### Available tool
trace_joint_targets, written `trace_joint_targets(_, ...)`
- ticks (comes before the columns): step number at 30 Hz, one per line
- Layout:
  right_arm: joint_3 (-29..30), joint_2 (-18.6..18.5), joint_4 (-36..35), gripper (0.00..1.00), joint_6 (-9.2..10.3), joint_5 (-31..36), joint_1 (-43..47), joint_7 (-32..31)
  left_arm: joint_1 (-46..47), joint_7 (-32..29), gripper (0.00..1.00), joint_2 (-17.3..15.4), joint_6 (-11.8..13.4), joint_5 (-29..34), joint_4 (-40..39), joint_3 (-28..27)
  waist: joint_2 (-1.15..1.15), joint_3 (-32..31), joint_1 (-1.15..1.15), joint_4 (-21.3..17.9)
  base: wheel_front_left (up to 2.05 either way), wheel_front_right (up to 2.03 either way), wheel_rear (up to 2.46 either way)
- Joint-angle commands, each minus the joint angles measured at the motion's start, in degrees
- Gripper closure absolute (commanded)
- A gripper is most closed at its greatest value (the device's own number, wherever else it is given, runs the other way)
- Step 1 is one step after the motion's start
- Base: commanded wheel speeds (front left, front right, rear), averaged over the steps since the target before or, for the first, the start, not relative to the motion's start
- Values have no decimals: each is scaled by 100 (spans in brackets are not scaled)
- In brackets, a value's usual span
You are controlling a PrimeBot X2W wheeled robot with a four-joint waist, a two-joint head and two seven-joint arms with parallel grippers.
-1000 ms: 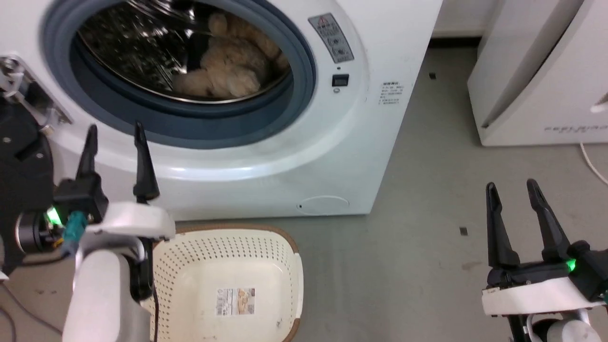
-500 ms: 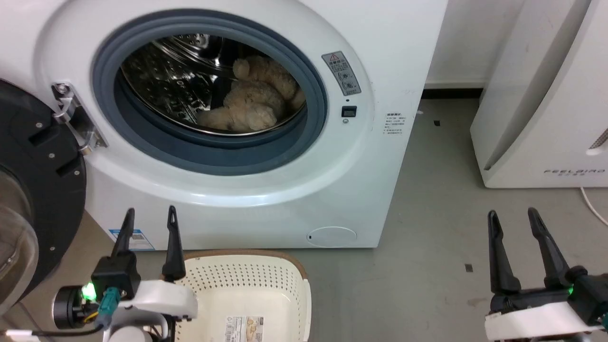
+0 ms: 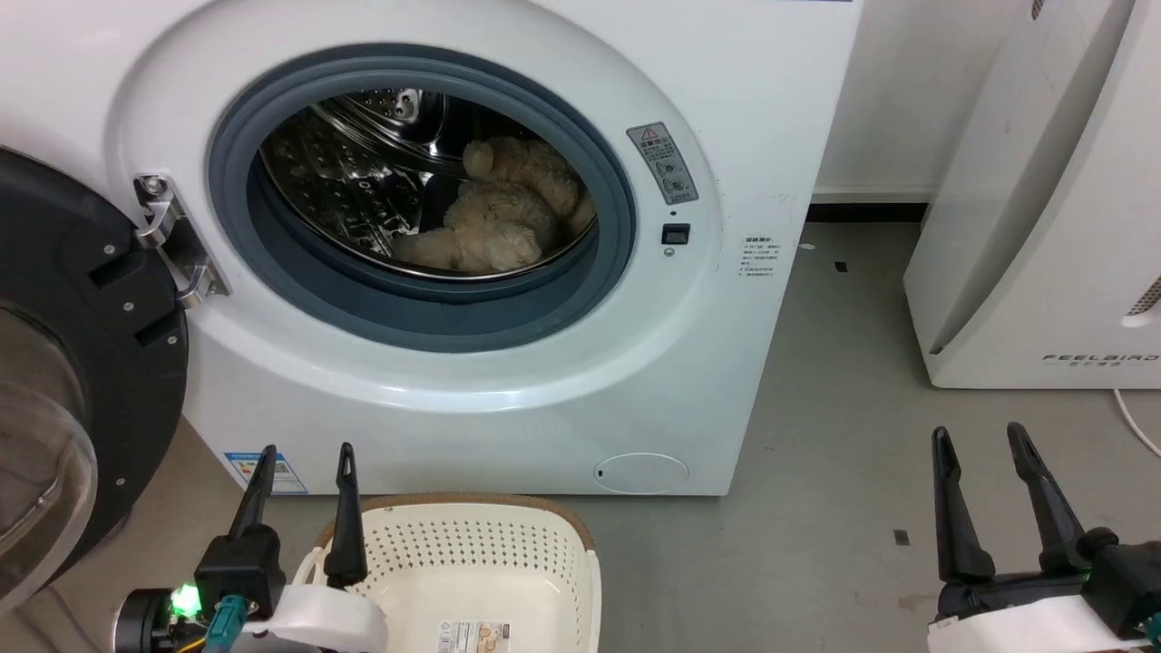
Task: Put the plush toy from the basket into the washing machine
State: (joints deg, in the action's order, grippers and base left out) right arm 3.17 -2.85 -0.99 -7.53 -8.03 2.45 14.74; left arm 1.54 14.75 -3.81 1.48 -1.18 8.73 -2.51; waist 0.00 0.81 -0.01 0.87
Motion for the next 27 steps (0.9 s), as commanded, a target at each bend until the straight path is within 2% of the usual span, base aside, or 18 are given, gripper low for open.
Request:
trace_joint_targets(1,16,-3,19,0,4,16,102,26,-51,25,0,-9,-40,-8,-18,8,0,0,1,22,0,0,0)
trace_joint_targets(2,13,0,12,100,0,-1,2,0,-3,0,100,-1,-30,-2,2,2,0,0,1,23,0,0,0)
trace_joint_targets(27,-45,0,29,100,1,136,-49,-255,-29,-261,100,15,-51,18,-146,45,0,-15,1,8,0,0,0)
